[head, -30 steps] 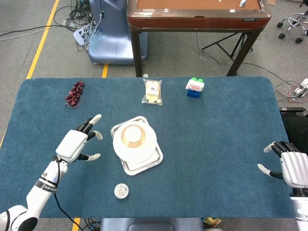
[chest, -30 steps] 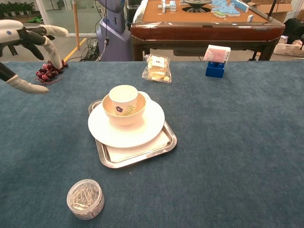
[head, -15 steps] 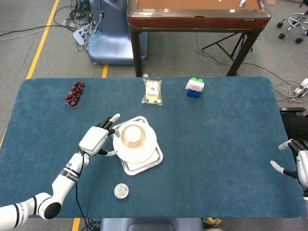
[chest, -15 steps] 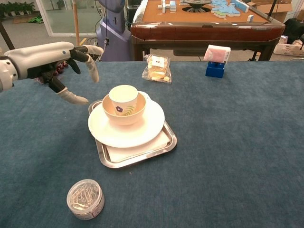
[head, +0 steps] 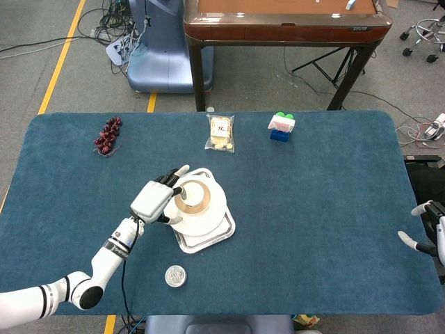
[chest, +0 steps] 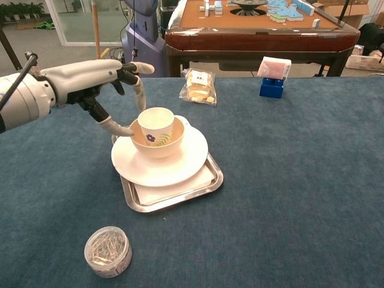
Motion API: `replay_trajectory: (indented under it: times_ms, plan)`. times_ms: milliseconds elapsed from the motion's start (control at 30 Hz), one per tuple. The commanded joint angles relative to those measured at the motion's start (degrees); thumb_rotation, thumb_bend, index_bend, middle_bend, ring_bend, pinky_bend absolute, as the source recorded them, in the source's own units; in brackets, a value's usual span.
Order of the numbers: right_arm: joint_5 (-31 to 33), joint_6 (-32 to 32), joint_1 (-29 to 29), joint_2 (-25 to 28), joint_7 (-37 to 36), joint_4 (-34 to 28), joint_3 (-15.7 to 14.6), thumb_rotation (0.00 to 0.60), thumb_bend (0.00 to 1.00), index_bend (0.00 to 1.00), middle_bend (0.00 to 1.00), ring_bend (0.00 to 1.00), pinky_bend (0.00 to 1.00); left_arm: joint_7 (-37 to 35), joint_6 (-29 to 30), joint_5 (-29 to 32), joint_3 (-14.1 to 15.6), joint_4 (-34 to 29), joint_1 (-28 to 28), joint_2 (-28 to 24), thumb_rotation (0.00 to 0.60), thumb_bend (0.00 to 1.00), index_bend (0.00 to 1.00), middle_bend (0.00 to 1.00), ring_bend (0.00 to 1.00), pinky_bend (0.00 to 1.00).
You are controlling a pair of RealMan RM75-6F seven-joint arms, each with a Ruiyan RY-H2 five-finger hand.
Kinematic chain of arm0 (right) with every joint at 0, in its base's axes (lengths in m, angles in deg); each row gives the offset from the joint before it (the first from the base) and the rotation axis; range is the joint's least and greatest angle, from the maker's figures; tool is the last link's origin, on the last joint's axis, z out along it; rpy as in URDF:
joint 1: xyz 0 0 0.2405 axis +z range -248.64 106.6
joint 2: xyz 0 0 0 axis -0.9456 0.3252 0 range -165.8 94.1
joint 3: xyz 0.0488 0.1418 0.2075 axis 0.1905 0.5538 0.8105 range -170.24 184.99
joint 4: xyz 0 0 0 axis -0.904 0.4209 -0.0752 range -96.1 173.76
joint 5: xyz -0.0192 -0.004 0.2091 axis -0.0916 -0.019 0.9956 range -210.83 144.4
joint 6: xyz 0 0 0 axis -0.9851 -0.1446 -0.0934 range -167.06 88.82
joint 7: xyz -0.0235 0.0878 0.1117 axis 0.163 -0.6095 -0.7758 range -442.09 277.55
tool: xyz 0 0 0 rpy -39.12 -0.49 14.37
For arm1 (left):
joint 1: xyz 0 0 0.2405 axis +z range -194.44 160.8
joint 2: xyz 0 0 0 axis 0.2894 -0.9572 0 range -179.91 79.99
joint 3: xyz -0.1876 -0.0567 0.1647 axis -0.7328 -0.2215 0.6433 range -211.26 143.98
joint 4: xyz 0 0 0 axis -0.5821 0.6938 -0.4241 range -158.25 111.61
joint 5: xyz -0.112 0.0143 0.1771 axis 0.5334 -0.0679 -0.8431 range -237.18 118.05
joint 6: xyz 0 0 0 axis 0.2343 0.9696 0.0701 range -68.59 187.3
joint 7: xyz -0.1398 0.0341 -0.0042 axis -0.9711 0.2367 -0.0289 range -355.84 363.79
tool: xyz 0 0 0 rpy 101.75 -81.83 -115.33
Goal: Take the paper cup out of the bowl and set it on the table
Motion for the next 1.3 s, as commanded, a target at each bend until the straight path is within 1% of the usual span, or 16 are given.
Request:
replay_trajectory:
  times_ms: [33,300,533,867,1300]
  plan:
    - [0.03,-0.17,0.04,0.01,-0.14,0.09,-0.01,0.600,0.01,0.48,0.43,0.31,0.45,1.06,-0.15,0.79,-0.09,1.04,-0.84,0.98,0.600,0.12,0.45,0.00,0.00,0.20]
    - [0.06,-0.52,0.05,0.16,-0.90,0.24,0.01,0.600,0.01,0.48,0.43,0.31,0.45,4.69,0.15,5.69,-0.70,2.14,-2.14,2.76,0.600,0.13,0.45,0.00,0.00,0.16]
    - [0.01,-0.68,0.06,0.20,-1.23,0.29,0.00,0.600,0.01,0.48,0.43,0.31,0.45,6.68,-0.35,9.26,-0.79,3.21,-3.33,3.78,0.600,0.15,0.46,0.00,0.00,0.16]
    - [0.06,-0.98,0.09,0.30,-1.72,0.37,0.02,0.600,0.01,0.48,0.43,0.31,0.45,7.36,-0.96,11.90,-0.66,5.53,-4.71,5.26,0.600,0.19,0.47,0.00,0.00,0.16]
    - [-0.06,-1.04,0.02,0.50,-2.36,0.39,0.00,0.600,0.01,0.48,0.43,0.31,0.45,7.21,-0.74,12.70,-0.16,7.40,-5.81,7.37,0.600,0.21,0.50,0.00,0.00,0.16]
